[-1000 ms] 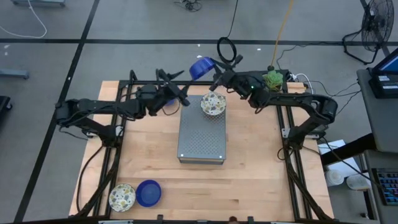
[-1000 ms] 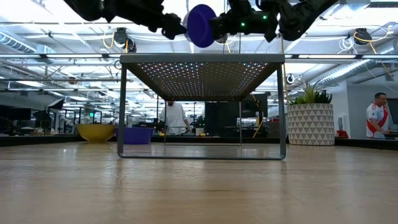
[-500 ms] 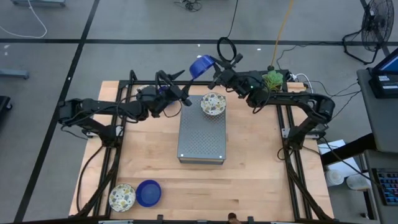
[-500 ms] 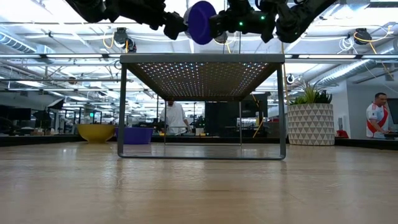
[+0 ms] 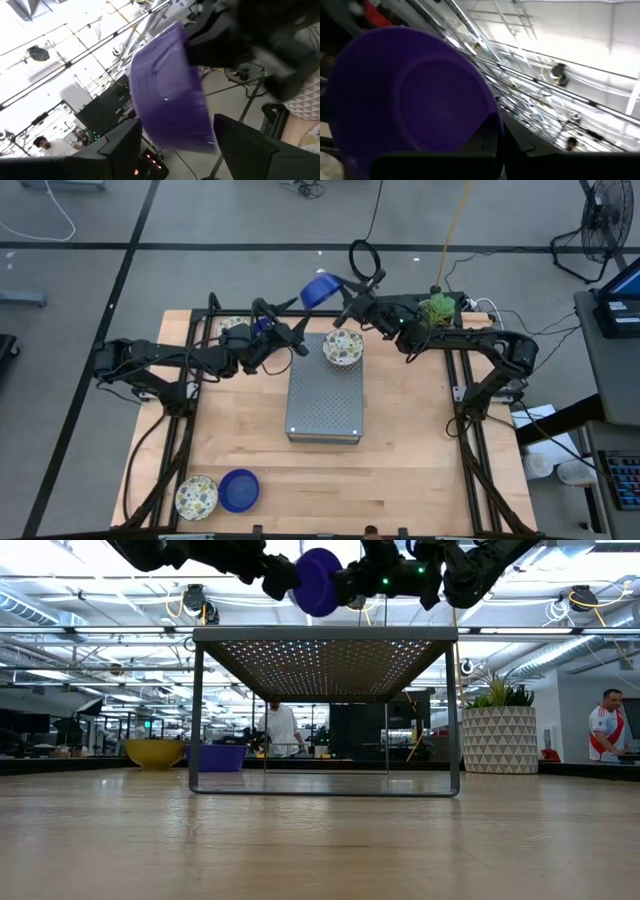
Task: Pick & Place Mini bowls
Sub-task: Put the bottom right blue bowl on the shelf
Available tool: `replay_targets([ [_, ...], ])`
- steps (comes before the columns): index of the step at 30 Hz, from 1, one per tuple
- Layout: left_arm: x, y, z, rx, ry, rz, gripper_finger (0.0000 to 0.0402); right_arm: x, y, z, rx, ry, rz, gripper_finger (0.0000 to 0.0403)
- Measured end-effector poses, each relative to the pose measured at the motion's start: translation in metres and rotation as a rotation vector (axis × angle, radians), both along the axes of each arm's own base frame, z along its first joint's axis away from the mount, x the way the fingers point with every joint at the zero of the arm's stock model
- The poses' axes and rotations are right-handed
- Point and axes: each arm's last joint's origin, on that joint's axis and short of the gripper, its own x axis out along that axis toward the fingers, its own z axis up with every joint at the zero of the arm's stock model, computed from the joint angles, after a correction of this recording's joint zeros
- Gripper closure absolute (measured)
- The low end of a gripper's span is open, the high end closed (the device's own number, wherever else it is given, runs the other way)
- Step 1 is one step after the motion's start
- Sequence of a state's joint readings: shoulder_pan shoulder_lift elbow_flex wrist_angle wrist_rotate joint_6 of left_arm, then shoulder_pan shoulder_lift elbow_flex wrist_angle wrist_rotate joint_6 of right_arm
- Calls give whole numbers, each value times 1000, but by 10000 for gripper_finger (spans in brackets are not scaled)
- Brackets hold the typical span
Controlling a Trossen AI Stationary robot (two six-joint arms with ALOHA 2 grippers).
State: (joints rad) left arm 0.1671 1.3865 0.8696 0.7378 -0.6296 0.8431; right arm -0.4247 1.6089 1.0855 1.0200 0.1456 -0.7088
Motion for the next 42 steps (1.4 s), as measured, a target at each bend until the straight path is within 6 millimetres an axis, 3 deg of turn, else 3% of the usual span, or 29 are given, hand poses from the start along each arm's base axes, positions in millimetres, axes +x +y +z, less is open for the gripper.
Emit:
replay_targets([
  [14, -4, 12, -1, -48, -40, 74, 167, 8, 14, -2, 16, 24, 53, 403],
  [17, -4, 12, -1, -47, -33, 113, 208, 8, 14, -3, 16, 25, 53, 403],
  [25, -6, 7, 4, -71, -96, 209, 372, 8, 13, -6, 77, 27, 37, 396],
  [29, -8, 7, 4, -77, -100, 255, 387, 11, 13, -13, 170, 61, 54, 354],
  [38, -12, 3, 5, -56, -23, 365, 395, 20, 29, -32, 255, 247, 67, 194],
  [42, -22, -2, 17, -54, -42, 415, 396, 17, 40, -27, 255, 277, 15, 153],
])
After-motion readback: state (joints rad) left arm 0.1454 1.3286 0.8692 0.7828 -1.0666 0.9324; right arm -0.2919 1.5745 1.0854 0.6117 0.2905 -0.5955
